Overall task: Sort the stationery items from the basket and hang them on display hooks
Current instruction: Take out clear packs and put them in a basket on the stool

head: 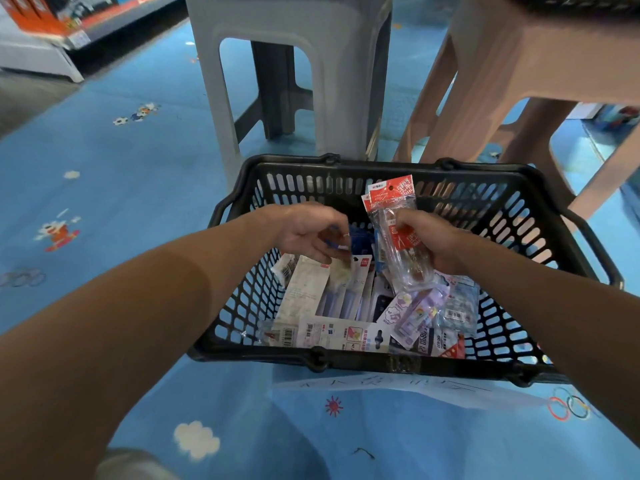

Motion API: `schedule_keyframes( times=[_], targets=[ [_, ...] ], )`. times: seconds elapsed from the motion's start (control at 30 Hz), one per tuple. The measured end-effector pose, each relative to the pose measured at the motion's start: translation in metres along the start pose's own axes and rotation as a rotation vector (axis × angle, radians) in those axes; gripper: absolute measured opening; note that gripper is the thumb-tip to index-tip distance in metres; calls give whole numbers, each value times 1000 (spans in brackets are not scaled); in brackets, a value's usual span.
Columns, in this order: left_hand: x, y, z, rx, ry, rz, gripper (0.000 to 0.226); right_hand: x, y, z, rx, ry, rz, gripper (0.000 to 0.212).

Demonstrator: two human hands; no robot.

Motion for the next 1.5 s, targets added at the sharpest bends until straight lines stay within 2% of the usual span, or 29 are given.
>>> schedule_keyframes(
  times=[0.1, 0.17, 0.23, 0.3, 0.33, 0.5, 0.7, 0.8, 0.9, 0.97, 1.07, 1.17, 1.33, 1.4, 1.5],
  targets=[
    [-5, -3, 4, 104, -29, 0, 19, 1, -1, 1, -35, 24, 7, 20],
    [-5, 4, 10, -6, -18, 37, 28, 3, 2, 2, -79, 48, -1, 21],
    [-1, 14, 16, -211, 2, 139, 25, 5, 7, 3, -119, 72, -7, 22],
    [7, 21, 18, -332, 37, 384, 14, 5, 14, 4, -137, 87, -14, 24],
    [11, 21, 21, -319, 57, 517, 13, 4, 17, 5, -131, 89, -35, 26],
    [18, -9, 29, 123, 215, 888, 25, -2, 18, -2, 2, 32, -195, 27],
    [37, -14, 25, 405, 519, 1241, 41, -6, 10, -7, 114, -7, -256, 25],
    [57, -18, 19, 499, 630, 1342, 42, -6, 5, -5, 125, -10, -266, 23],
    [72, -25, 19, 487, 599, 1446, 47, -5, -2, -3, 159, -37, -258, 20],
    [78, -30, 20, 470, 561, 1520, 44, -4, -8, -4, 186, -47, -261, 20],
    [75, -29, 16, 508, 585, 1464, 25, -4, -11, -2, 185, -52, -263, 22],
    [54, -14, 8, 409, 525, 1252, 14, -4, -12, -1, 169, -68, -230, 17],
    [16, 15, -8, 60, 274, 998, 20, -2, -8, -1, 42, -69, -134, 21],
    [10, 22, -15, -11, 253, 846, 29, -2, -6, -2, 3, -88, -62, 23],
    [4, 24, -25, -32, 231, 613, 38, -1, -8, -5, -27, -89, 17, 23]
  ],
)
Point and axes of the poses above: each hand's wrist, its own z-axis towards the middle knuckle, its own y-axis out of the back of the hand, x = y × z, the point moved 2 cm from there along z, towards the middle knuckle, and after that the axes turned 11 degrees about z, right-handed, at the moved point
